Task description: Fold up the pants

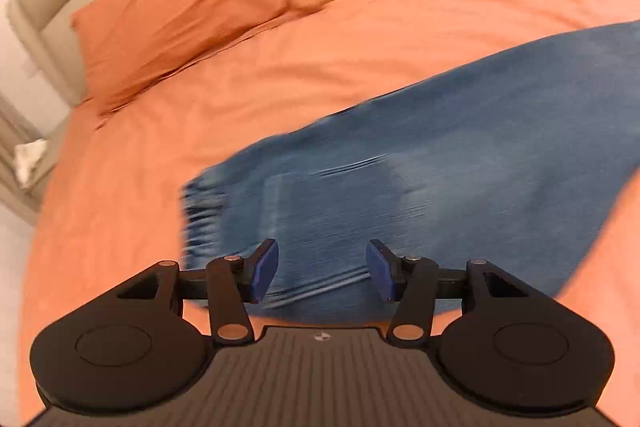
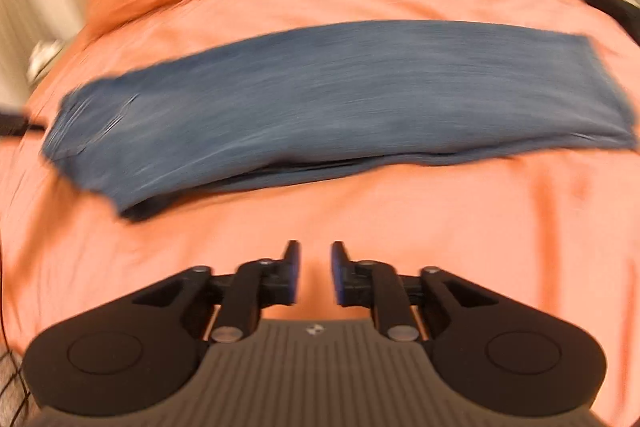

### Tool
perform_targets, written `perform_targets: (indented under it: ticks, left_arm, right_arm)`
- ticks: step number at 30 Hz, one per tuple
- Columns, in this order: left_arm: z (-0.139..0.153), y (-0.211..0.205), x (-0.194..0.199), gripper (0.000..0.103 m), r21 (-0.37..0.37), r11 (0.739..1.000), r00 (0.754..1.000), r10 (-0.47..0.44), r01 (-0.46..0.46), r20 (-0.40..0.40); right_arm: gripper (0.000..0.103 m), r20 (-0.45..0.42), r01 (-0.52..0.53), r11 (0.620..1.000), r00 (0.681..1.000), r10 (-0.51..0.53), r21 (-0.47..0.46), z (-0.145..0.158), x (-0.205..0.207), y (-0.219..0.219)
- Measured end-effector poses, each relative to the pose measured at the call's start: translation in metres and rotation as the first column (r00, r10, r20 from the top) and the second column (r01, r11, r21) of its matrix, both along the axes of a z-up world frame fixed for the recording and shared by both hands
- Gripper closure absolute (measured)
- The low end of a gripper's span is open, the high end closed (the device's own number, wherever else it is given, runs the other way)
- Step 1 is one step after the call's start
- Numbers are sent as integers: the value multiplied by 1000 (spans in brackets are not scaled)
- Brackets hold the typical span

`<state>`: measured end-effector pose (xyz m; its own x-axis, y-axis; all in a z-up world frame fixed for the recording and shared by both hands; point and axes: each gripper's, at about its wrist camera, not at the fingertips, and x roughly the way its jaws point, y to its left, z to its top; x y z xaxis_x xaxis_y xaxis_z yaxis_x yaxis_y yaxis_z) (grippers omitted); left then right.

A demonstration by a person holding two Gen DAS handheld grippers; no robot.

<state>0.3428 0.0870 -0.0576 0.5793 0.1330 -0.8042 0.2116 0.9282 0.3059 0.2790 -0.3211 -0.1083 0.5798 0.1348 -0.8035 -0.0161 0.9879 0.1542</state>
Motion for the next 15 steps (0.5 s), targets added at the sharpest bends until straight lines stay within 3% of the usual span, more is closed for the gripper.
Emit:
perform_targets:
  ticks: [2,5,7,12,15]
  left_arm:
    - [0,-25,-1,42,-22,999,999,-34,34,2]
    - [-4,-57,4,42,-53,995,996,-85,85,4]
    - [-8,-76,11,42,-77,992,995,-98,98,-2]
    - [-27,-127,29,42,-105,988,993,-119,116,-26]
    - [-42,-155,41,42,-76,987,989,-143,139,-43]
  right_arm:
    - [81,7,62,998,998,-62,-4,10,-4,-37]
    - [70,19,140,990,990,-139,-20,23,-6,-88]
    - [69,26,207,978,978,-207,-3,30,-5,-127]
    - [69,27,391,907,917,-399,155,32,11,-225]
    - [69,39,461,869,879,-475,182,26,31,-265]
